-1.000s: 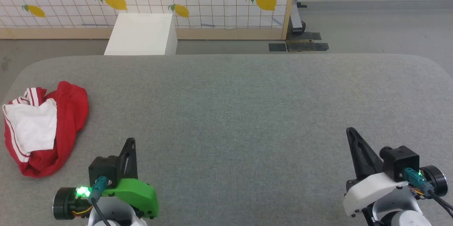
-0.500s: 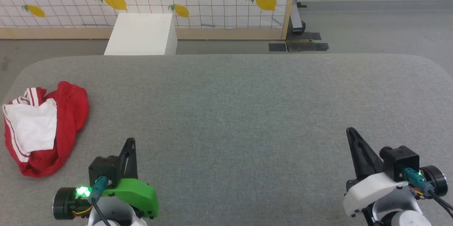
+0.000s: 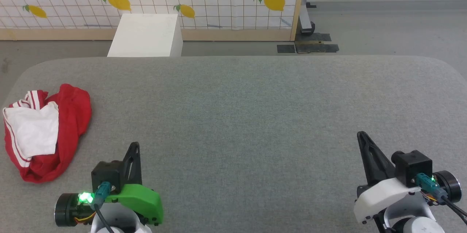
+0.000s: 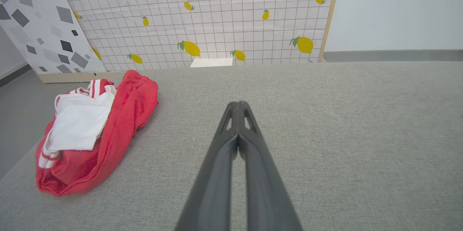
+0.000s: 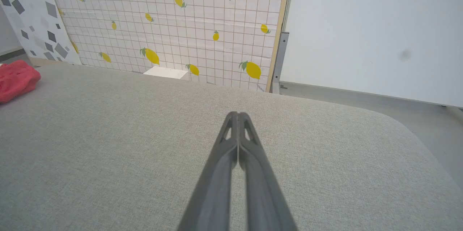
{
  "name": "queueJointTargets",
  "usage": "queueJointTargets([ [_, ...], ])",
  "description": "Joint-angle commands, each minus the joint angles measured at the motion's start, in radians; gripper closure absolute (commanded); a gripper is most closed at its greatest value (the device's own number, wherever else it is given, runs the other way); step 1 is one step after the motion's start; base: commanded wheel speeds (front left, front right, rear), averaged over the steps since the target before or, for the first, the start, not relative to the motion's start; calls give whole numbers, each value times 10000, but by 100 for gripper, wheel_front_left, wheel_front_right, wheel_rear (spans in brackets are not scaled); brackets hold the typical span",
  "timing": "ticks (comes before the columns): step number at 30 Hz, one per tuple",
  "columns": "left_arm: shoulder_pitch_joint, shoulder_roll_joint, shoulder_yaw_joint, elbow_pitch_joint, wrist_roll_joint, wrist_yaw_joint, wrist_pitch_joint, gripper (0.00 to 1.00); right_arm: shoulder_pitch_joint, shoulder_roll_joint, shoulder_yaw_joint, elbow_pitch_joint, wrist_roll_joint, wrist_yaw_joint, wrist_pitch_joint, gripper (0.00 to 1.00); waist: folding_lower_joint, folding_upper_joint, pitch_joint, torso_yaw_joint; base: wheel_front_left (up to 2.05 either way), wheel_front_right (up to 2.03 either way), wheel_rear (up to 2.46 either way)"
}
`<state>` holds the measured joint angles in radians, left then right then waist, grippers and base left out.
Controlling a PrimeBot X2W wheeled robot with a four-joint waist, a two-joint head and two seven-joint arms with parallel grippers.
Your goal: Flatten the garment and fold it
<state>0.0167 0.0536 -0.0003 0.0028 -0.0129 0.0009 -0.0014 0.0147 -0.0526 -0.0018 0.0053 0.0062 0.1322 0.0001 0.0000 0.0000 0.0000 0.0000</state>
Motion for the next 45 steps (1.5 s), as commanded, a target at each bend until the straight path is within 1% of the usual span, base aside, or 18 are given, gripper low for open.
queueJointTargets([
  [1, -167, -34, 3, -28, 129, -9, 14, 100, -147, 24, 18, -53, -62, -15, -1, 100, 0, 0, 0, 0, 0, 0, 0],
  [4, -167, -34, 3, -28, 129, -9, 14, 100, -147, 24, 18, -53, -62, -15, -1, 100, 0, 0, 0, 0, 0, 0, 0],
  [5, 0, 0, -3, 1, -1, 0, -2, 0, 0, 0, 0, 0, 4, 0, -2, 0, 0, 0, 0, 0, 0, 0, 0],
  [45, -55, -10, -552, 733, -686, 81, -795, 0, 1, 5, 58, 502, 604, -5, -800, 0, 0, 0, -61, -15, 0, 0, 0],
])
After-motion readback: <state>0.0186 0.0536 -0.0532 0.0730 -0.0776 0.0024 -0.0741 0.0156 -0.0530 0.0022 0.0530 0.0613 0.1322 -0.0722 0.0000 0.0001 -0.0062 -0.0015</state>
